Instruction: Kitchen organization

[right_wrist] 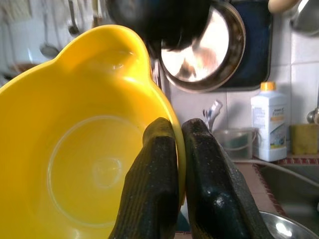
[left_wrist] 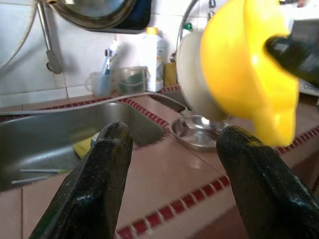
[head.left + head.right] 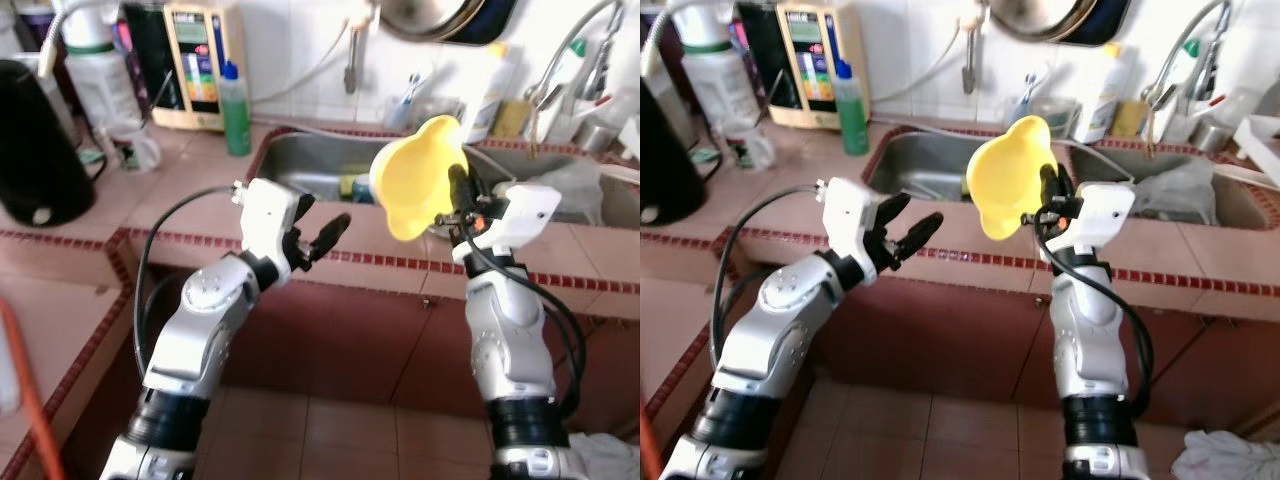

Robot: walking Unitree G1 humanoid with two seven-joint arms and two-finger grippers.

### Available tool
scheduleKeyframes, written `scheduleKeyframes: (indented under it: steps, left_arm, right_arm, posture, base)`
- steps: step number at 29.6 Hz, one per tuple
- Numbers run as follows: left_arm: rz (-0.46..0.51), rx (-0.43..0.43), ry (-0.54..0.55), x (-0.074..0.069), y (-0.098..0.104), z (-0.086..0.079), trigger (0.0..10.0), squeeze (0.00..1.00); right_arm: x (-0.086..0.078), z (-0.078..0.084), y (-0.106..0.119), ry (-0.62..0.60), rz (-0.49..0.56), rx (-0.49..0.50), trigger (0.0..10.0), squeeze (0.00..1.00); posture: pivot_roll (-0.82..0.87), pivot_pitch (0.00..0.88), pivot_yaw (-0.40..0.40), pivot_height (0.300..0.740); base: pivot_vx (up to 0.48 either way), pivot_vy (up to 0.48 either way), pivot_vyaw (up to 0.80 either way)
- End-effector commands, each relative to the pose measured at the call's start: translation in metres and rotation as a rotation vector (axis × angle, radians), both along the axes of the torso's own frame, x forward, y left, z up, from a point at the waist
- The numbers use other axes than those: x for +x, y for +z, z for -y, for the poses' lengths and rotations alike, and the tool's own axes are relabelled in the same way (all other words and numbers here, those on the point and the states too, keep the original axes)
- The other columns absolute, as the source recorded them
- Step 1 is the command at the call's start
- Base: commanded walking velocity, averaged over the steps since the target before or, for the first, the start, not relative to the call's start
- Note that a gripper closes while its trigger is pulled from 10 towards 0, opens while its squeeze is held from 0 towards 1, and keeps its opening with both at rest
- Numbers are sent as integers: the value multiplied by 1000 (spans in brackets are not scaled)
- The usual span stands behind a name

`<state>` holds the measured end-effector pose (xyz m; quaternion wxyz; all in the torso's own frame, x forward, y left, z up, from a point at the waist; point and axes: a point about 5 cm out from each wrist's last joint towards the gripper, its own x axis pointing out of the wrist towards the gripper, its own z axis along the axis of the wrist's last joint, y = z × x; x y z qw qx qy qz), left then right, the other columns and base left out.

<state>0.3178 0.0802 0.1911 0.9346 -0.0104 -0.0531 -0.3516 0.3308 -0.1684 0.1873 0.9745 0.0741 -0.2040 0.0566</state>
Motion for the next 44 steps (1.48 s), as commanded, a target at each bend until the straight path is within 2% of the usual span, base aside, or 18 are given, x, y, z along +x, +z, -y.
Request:
scheduleKeyframes:
  steps: [1,23,29,36,38,40,44]
  left_arm:
    - [1,21,30,2,0,-9,10000,0]
    - [-4,23,27,2,-1,-8,10000,0]
    - [-7,15,12,0,-2,-6,10000,0]
    - [0,53,-33,-6,-3,-1,10000,0]
    - [10,80,-80,-11,-4,3,10000,0]
    - [13,84,-88,-12,-4,4,10000,0]
    - [28,150,-158,-22,-6,9,10000,0]
  right_arm:
    - [2,-12,7,33,25,11,10000,0]
    - [1,-11,6,25,19,5,10000,0]
    - [3,-13,2,23,-6,9,10000,0]
    - [10,-5,-9,-89,-116,8,10000,0]
    - [16,3,-18,-141,-205,36,10000,0]
    - [17,4,-19,-149,-220,43,10000,0]
    - [23,19,-30,-223,-326,61,10000,0]
  posture:
    - [44,0,-28,740]
    - [41,0,-23,740]
    - [43,0,-26,740]
    - [47,0,-29,740]
    - [48,0,-28,740]
    - [48,0,-28,740]
    - [49,0,-24,740]
  base:
    - [446,0,0]
    - [444,0,0]
    - [161,0,0]
    - [0,0,0]
    - [0,0,0]
    - [0,0,0]
    - [0,0,0]
